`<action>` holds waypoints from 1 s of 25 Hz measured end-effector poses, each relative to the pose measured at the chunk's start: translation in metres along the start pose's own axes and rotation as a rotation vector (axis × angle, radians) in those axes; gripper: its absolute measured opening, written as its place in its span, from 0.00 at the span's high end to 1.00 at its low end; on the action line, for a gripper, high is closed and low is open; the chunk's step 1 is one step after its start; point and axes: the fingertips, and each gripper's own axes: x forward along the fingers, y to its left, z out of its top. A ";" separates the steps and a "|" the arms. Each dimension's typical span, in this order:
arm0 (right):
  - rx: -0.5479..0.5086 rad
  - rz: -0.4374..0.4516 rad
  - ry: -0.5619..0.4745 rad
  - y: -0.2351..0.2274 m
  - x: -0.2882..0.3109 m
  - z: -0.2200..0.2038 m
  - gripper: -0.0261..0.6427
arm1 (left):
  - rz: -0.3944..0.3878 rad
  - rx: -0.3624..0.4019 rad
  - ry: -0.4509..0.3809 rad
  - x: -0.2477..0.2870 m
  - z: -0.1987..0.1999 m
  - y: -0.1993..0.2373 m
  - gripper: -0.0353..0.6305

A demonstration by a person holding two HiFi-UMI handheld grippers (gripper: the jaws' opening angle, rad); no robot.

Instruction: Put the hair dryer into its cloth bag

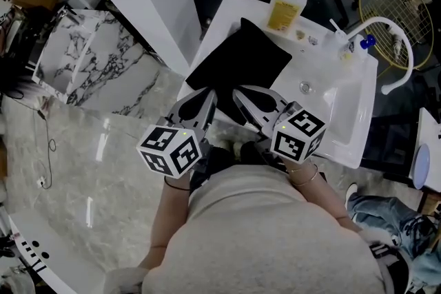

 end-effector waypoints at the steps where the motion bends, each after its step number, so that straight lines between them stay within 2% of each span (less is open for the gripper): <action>1: -0.002 0.000 0.005 0.000 0.000 -0.001 0.96 | 0.004 0.006 0.006 0.000 -0.001 0.000 0.93; 8: 0.025 0.015 0.007 -0.003 -0.001 -0.003 0.96 | -0.003 0.005 0.029 0.005 -0.006 -0.002 0.93; 25: -0.005 0.022 0.026 0.001 -0.002 -0.001 0.96 | -0.050 0.009 0.055 0.006 -0.014 -0.011 0.93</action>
